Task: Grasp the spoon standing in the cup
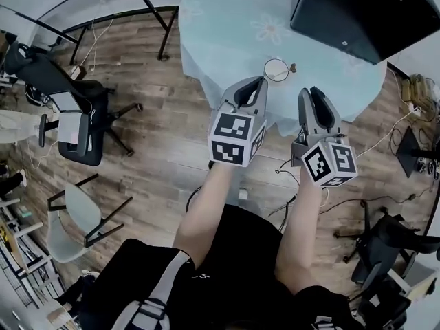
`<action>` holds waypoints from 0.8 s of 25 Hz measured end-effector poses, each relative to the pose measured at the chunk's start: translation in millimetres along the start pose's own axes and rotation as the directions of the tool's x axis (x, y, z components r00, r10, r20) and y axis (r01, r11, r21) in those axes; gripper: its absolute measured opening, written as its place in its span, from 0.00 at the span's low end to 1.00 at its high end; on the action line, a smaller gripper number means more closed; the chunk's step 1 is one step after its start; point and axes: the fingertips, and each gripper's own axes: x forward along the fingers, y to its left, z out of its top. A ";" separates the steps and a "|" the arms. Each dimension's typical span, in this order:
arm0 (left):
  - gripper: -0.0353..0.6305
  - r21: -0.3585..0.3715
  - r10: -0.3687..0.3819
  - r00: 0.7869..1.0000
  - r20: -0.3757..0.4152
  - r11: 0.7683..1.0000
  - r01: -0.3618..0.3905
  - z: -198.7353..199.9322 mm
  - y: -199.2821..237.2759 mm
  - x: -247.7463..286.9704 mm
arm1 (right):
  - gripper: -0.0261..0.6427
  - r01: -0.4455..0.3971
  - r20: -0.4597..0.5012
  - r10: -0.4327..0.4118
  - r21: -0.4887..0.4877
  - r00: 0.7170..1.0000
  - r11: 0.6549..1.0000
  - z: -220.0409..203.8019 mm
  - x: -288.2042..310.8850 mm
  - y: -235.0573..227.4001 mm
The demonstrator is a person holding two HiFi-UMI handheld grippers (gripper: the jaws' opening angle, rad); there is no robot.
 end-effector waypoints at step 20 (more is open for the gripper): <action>0.07 -0.087 0.017 0.995 -0.094 0.996 -0.025 -47.2 51.4 70.2 | 0.26 0.069 -0.175 -0.053 0.085 0.983 0.994 -71.1 70.3 -53.1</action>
